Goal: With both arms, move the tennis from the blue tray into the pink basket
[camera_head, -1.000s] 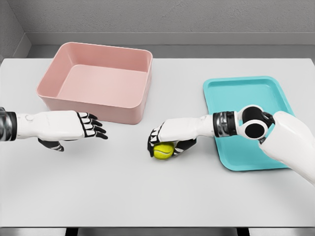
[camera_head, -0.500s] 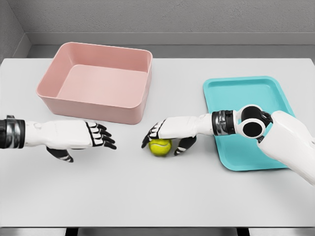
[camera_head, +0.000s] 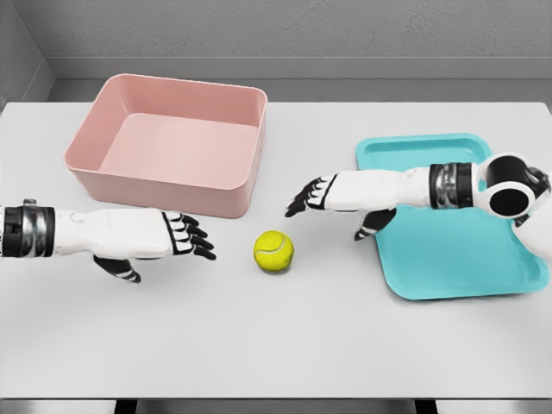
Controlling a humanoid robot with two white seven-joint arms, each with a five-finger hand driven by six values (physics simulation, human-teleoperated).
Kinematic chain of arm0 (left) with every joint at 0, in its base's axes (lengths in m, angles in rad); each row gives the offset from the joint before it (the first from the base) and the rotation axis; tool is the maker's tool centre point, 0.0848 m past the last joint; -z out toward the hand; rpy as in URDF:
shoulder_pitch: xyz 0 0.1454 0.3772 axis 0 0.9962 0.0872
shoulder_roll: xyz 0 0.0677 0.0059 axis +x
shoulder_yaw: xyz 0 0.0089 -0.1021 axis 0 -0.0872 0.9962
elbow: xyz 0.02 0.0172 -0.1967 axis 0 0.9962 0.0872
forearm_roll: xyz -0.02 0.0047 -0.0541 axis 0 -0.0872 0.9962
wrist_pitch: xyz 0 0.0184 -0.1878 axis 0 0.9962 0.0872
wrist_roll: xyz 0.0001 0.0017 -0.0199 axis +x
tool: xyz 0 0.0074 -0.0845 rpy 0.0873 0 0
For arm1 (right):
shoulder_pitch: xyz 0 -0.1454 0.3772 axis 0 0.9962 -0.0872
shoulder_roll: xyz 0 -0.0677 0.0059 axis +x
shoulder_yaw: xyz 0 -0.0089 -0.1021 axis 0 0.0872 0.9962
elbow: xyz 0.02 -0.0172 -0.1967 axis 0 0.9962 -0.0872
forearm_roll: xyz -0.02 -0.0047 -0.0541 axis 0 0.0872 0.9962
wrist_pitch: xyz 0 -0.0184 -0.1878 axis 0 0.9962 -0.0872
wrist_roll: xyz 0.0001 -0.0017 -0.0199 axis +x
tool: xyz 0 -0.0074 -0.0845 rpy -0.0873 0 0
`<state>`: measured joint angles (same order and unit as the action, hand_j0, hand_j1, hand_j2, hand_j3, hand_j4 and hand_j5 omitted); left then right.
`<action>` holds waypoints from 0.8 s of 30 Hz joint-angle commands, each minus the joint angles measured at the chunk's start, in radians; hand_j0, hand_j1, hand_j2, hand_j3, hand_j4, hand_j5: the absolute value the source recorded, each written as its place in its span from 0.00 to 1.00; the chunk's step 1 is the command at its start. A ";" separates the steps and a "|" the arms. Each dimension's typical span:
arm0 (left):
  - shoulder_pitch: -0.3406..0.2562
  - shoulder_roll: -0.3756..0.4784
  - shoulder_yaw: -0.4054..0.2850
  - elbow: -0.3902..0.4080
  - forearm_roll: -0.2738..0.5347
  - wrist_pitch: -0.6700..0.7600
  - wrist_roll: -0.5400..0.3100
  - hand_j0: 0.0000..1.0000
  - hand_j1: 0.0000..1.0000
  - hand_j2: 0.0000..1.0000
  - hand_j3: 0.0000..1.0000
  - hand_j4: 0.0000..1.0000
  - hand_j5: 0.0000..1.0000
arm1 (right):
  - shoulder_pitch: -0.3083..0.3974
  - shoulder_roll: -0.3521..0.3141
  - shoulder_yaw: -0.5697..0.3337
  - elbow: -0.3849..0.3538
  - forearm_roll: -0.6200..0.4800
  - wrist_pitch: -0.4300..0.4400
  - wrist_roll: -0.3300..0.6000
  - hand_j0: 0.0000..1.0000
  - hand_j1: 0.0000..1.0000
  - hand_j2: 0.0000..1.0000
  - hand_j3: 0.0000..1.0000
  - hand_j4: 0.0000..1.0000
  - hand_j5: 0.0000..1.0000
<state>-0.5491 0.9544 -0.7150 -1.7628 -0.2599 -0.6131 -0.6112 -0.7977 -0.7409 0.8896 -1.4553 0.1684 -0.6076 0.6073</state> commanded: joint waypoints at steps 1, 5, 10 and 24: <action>-0.006 -0.052 -0.021 0.000 0.001 0.002 0.000 1.00 1.00 1.00 1.00 1.00 1.00 | 0.000 -0.127 -0.092 -0.016 -0.007 -0.003 -0.001 1.00 1.00 1.00 1.00 1.00 1.00; -0.087 -0.143 -0.106 0.000 -0.002 0.002 0.000 1.00 1.00 1.00 1.00 1.00 1.00 | 0.005 -0.210 -0.205 -0.005 -0.007 -0.003 -0.044 1.00 1.00 1.00 1.00 1.00 1.00; -0.161 -0.229 -0.176 0.000 -0.004 0.002 0.000 1.00 1.00 1.00 1.00 1.00 1.00 | 0.035 -0.241 -0.218 0.112 -0.010 -0.003 -0.434 1.00 1.00 1.00 1.00 1.00 1.00; -0.216 -0.399 -0.215 0.269 -0.036 0.002 0.000 1.00 1.00 1.00 1.00 1.00 1.00 | 0.106 -0.203 -0.228 0.113 -0.009 -0.003 -0.429 1.00 1.00 1.00 1.00 1.00 1.00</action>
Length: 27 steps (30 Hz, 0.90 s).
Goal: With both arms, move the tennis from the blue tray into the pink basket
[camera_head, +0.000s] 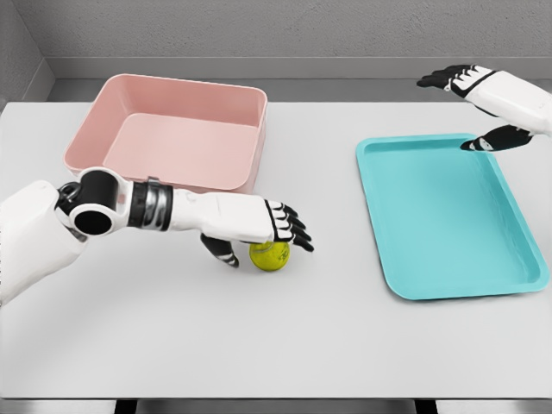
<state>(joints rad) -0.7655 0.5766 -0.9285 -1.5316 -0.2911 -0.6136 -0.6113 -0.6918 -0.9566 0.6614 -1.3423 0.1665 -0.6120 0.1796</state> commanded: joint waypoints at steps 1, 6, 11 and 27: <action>0.000 -0.027 -0.003 0.033 -0.006 0.003 0.000 1.00 1.00 1.00 1.00 1.00 1.00 | 0.000 0.013 -0.002 0.000 -0.007 0.001 -0.002 1.00 1.00 1.00 1.00 1.00 1.00; 0.000 -0.057 -0.010 0.036 -0.010 0.003 0.000 1.00 1.00 1.00 1.00 1.00 1.00 | 0.002 0.015 0.000 0.002 -0.007 0.001 -0.002 1.00 1.00 1.00 1.00 1.00 1.00; 0.008 -0.055 -0.018 0.054 -0.023 0.003 0.000 1.00 1.00 1.00 1.00 1.00 1.00 | 0.003 0.024 0.000 0.002 -0.005 0.001 -0.003 1.00 1.00 1.00 1.00 1.00 1.00; 0.009 -0.052 -0.018 0.096 -0.034 0.003 0.000 1.00 1.00 1.00 1.00 1.00 1.00 | 0.011 0.013 0.000 -0.003 -0.005 0.001 -0.002 1.00 1.00 1.00 1.00 1.00 1.00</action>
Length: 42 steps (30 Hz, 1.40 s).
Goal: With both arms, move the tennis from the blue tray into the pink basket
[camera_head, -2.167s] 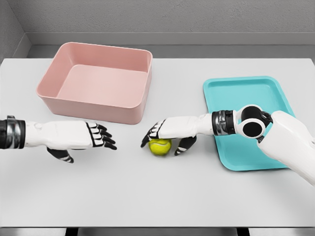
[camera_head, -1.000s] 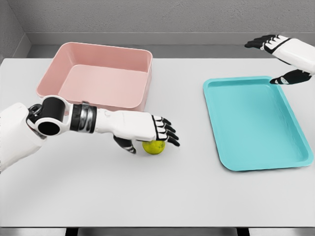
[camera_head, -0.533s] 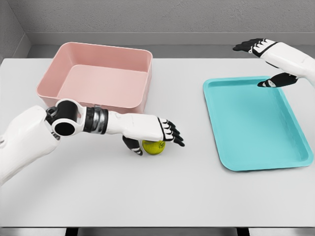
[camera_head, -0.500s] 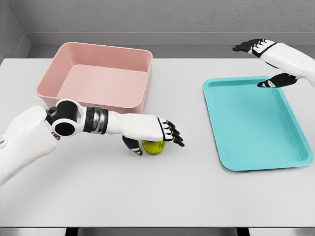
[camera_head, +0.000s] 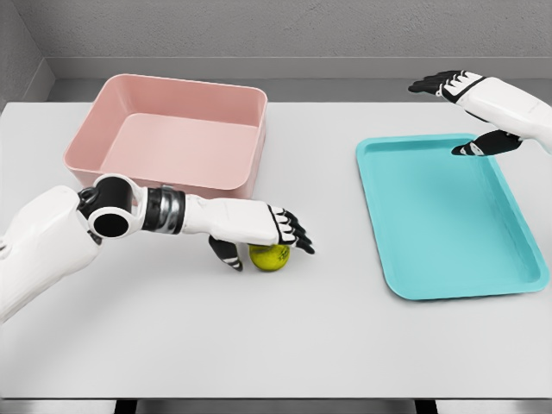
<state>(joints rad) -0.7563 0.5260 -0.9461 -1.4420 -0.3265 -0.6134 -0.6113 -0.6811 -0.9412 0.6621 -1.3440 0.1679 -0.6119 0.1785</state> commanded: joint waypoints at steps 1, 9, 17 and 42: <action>0.002 -0.001 0.000 0.011 -0.002 0.003 0.000 1.00 1.00 1.00 1.00 1.00 1.00 | 0.000 -0.002 -0.001 -0.001 -0.007 0.001 -0.001 1.00 1.00 1.00 1.00 1.00 1.00; 0.006 -0.003 0.000 0.012 -0.005 0.003 0.000 0.89 0.89 0.89 0.89 0.89 0.89 | 0.000 -0.005 -0.004 -0.001 -0.007 0.001 -0.001 1.00 1.00 1.00 1.00 1.00 1.00; 0.006 -0.003 0.000 0.012 0.001 0.003 0.000 0.39 0.39 0.39 0.39 0.39 0.39 | 0.000 -0.005 -0.004 -0.001 -0.007 0.001 -0.001 1.00 1.00 1.00 1.00 1.00 1.00; -0.172 0.121 0.038 -0.172 0.169 0.003 0.000 0.36 0.36 0.36 0.36 0.36 0.36 | -0.003 -0.005 -0.006 -0.004 -0.007 0.001 -0.001 1.00 1.00 1.00 1.00 1.00 1.00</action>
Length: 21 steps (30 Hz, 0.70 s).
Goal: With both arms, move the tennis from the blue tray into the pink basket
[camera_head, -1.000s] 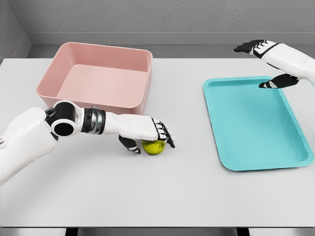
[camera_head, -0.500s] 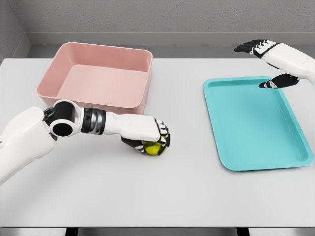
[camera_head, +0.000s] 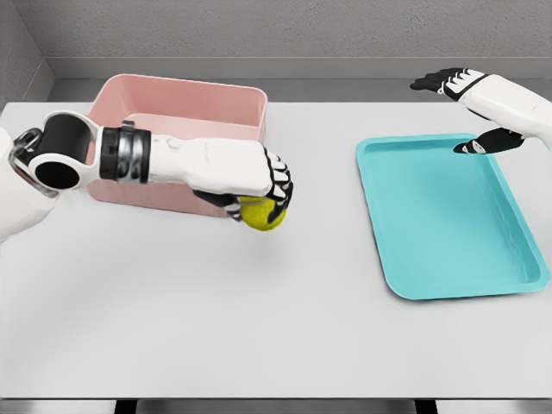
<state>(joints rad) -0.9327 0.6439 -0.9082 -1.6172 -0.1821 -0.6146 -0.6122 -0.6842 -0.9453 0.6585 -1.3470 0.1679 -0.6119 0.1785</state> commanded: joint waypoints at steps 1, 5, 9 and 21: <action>-0.002 0.003 0.000 0.006 0.024 0.004 0.001 0.36 0.36 0.36 0.36 0.36 0.36 | 0.000 -0.001 -0.002 -0.001 -0.007 0.001 -0.001 1.00 1.00 1.00 1.00 1.00 1.00; -0.028 0.008 -0.003 0.052 0.024 0.004 0.001 0.36 0.36 0.36 0.36 0.36 0.36 | 0.000 -0.001 -0.002 -0.001 -0.007 0.001 -0.001 1.00 1.00 1.00 1.00 1.00 1.00; -0.041 0.008 -0.003 0.091 0.021 0.004 0.001 0.36 0.36 0.36 0.36 0.36 0.36 | 0.000 -0.004 -0.005 0.000 -0.007 0.001 -0.001 1.00 1.00 1.00 1.00 1.00 1.00; -0.110 0.005 0.000 0.275 0.018 0.004 0.001 0.36 0.36 0.36 0.36 0.36 0.36 | 0.000 -0.004 -0.007 0.000 -0.007 0.001 -0.001 1.00 1.00 1.00 1.00 1.00 1.00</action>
<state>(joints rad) -1.0446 0.6501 -0.9086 -1.3913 -0.1694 -0.6144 -0.6120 -0.6842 -0.9483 0.6529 -1.3466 0.1679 -0.6119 0.1784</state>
